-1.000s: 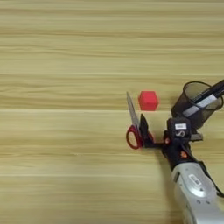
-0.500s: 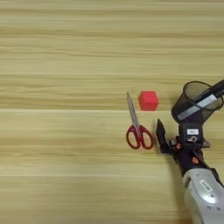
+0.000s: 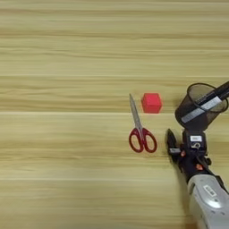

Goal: Move the objects on the table

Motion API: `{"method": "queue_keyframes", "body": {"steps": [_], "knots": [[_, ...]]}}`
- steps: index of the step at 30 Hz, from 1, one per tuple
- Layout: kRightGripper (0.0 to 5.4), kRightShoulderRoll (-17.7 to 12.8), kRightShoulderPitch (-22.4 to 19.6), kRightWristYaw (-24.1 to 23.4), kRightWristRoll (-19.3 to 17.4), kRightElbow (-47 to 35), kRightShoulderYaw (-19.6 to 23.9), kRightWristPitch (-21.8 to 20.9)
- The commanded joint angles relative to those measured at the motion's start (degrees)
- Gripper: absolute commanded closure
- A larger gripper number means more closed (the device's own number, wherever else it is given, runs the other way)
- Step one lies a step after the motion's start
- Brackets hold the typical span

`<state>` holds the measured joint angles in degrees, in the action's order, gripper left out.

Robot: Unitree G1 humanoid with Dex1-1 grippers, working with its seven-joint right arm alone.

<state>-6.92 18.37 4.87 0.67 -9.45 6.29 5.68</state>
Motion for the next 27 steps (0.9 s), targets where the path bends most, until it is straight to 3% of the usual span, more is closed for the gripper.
{"method": "queue_keyframes", "body": {"steps": [1,8,15,27], "knots": [[3.92,-0.99,0.06,1.43,0.64,-1.86,-1.91,1.33],[4.60,-0.98,0.30,3.84,-0.39,-2.39,-4.67,1.99],[5.37,-0.62,-3.16,6.97,-1.46,1.71,-7.08,2.81],[5.37,-0.46,-7.56,9.32,-2.90,5.56,-8.72,4.02]]}}
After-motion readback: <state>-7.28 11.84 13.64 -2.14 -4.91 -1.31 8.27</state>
